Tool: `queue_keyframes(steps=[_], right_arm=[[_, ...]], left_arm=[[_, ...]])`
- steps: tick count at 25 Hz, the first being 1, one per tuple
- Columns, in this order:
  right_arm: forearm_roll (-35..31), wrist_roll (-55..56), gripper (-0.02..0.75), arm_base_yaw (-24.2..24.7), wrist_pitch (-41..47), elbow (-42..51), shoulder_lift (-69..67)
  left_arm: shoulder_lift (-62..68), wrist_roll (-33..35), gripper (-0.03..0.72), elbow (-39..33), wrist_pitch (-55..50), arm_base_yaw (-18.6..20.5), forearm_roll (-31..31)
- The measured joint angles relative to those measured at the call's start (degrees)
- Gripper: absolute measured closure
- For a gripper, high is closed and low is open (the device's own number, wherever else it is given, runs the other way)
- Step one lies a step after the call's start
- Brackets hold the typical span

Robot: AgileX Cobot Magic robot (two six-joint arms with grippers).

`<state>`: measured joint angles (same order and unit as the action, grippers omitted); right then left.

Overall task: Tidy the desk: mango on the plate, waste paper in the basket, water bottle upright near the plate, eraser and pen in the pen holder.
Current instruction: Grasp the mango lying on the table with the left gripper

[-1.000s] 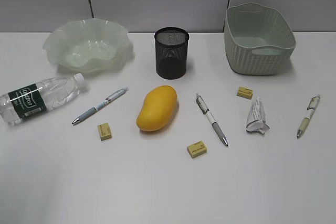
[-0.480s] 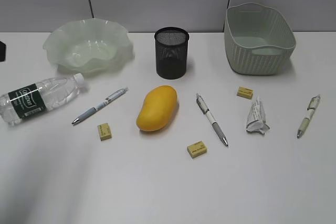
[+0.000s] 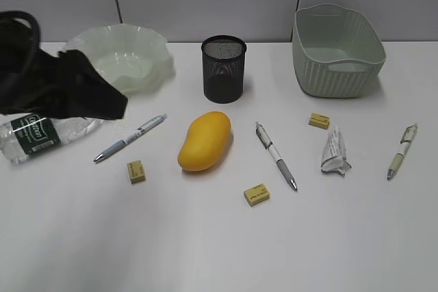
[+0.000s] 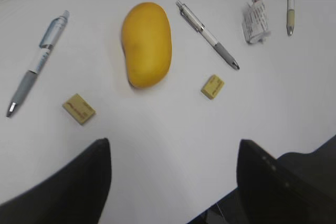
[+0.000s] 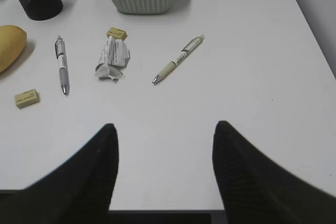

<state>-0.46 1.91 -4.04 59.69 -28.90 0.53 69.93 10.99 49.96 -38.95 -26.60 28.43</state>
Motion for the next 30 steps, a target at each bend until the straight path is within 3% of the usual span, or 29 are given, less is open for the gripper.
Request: queue_keyframes(steps=[6, 13, 23, 30], right_arm=[[0.0, 0.0, 0.280, 0.0, 0.0, 0.0, 0.0], [0.0, 0.0, 0.280, 0.0, 0.0, 0.0, 0.0], [0.0, 0.0, 0.280, 0.0, 0.0, 0.0, 0.0], [0.0, 0.0, 0.280, 0.0, 0.0, 0.0, 0.0]], left_arm=[[10.8, 0.0, 0.124, 7.3, -0.6, -4.7, -1.1], [23.2, -5.0, 0.125, 17.8, -5.1, -9.3, -9.7], [36.0, -7.5, 0.118, 25.0, -5.9, -9.8, -14.0], [39.0, -7.5, 0.027, 25.7, 1.5, -9.8, -16.7]])
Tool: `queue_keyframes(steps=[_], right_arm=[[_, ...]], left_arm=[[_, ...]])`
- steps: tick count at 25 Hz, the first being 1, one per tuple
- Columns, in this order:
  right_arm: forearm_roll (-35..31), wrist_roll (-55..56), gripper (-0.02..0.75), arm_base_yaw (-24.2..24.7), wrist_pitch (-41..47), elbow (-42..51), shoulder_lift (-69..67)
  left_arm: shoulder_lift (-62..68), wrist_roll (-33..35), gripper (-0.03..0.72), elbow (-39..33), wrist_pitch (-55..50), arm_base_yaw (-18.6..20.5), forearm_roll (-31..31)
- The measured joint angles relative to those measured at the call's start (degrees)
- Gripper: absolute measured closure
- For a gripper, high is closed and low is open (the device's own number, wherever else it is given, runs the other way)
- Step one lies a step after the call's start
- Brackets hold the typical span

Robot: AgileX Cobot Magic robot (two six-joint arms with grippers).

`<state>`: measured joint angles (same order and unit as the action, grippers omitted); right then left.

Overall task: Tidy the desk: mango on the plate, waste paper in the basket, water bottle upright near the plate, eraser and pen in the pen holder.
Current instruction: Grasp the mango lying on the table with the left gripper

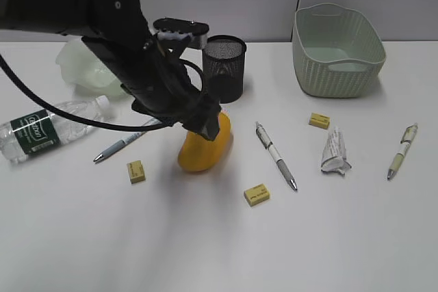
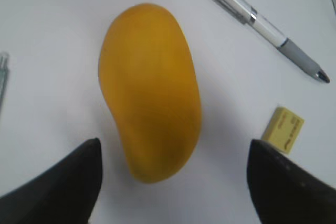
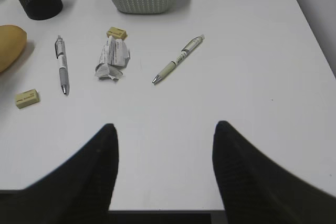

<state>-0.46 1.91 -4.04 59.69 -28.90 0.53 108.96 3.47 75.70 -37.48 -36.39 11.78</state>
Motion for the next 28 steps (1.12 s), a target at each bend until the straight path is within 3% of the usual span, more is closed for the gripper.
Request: queue_keyframes(steps=[21, 25, 28], right_arm=[[0.0, 0.0, 0.280, 0.0, 0.0, 0.0, 0.0], [0.0, 0.0, 0.280, 0.0, 0.0, 0.0, 0.0], [0.0, 0.0, 0.280, 0.0, 0.0, 0.0, 0.0]], left_arm=[[10.0, -2.6, 0.029, 0.2, 10.0, 0.0, -0.3], [11.1, -2.6, 0.052, 0.2, 10.6, 0.0, -0.3], [11.6, -2.6, 0.110, 0.2, 10.6, 0.0, -0.3]])
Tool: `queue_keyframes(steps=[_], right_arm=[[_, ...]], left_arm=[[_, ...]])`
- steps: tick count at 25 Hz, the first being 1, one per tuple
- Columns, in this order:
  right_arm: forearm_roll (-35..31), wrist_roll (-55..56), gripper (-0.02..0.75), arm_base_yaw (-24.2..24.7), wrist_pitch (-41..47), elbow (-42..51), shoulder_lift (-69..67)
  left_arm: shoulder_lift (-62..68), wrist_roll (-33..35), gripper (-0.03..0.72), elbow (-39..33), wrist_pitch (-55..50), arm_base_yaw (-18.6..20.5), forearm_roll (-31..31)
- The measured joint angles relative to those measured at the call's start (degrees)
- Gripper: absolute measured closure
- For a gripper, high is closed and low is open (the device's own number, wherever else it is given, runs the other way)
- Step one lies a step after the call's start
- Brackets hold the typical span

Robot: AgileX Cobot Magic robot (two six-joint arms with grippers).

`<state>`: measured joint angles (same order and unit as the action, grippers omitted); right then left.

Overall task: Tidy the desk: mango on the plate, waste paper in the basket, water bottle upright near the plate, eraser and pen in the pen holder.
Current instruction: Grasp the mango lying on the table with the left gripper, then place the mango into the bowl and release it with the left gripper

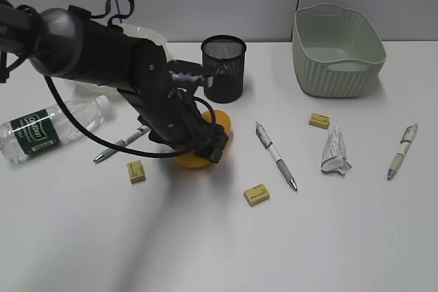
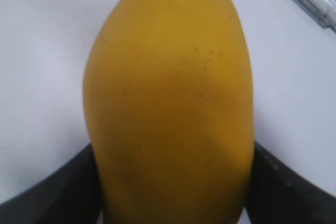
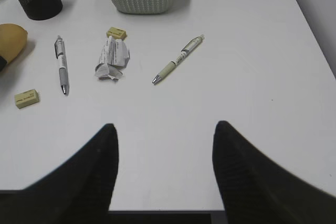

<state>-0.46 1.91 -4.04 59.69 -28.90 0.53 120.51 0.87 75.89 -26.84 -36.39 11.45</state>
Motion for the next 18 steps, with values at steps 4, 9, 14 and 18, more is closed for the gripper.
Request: queue_keyframes(steps=[4, 9, 14, 18], right_arm=[[0.0, 0.0, 0.280, 0.0, 0.0, 0.0, 0.0], [0.0, 0.0, 0.280, 0.0, 0.0, 0.0, 0.0], [0.0, 0.0, 0.280, 0.0, 0.0, 0.0, 0.0], [0.0, 0.0, 0.280, 0.0, 0.0, 0.0, 0.0]], left_arm=[[0.1, 0.0, 0.130, 0.1, 0.1, 0.0, 0.1], [-1.5, 0.0, 0.130, 0.1, -2.6, 0.0, 0.2], [-7.2, 0.0, 0.130, 0.1, -5.7, 0.0, -0.1], [-12.6, 0.0, 0.130, 0.1, -8.8, 0.9, -2.8]])
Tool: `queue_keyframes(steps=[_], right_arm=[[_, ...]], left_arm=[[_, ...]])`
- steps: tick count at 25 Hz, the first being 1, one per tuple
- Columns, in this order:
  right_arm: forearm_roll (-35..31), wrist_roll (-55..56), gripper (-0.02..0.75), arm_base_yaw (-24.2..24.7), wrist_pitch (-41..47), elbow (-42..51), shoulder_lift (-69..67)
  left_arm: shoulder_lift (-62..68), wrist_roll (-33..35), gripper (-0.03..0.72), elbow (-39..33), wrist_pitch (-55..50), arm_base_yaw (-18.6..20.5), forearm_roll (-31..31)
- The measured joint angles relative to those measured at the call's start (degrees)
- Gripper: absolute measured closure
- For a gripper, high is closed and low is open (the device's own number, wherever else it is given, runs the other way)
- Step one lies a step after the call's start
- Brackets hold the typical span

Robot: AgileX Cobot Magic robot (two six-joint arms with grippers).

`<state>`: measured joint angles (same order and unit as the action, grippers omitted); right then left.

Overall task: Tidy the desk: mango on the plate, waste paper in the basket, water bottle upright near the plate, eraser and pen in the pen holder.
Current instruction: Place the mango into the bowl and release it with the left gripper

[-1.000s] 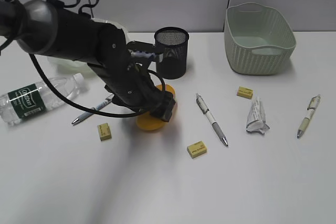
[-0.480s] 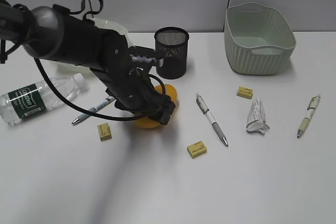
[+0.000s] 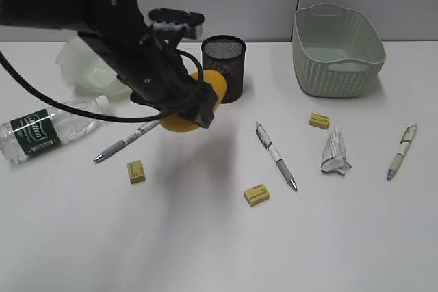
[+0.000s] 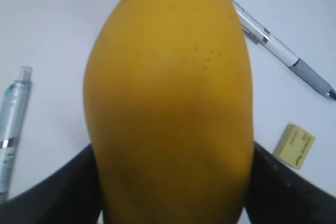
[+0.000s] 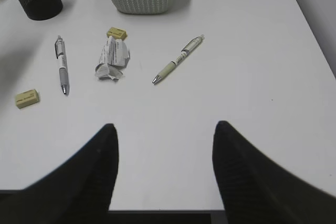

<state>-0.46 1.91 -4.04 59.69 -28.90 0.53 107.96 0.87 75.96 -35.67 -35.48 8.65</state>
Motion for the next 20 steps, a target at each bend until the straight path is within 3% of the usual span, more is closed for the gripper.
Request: queue_keyframes(steps=[4, 13, 20], right_arm=[[0.0, 0.0, 0.280, 0.0, 0.0, 0.0, 0.0], [0.0, 0.0, 0.280, 0.0, 0.0, 0.0, 0.0], [0.0, 0.0, 0.280, 0.0, 0.0, 0.0, 0.0]], left_arm=[[-4.8, 0.0, 0.130, 0.0, -2.1, 3.2, -3.4], [-8.6, 0.0, 0.130, 0.0, -1.1, 17.0, -4.7], [-8.1, 0.0, 0.130, 0.0, 12.1, 23.1, -4.7]])
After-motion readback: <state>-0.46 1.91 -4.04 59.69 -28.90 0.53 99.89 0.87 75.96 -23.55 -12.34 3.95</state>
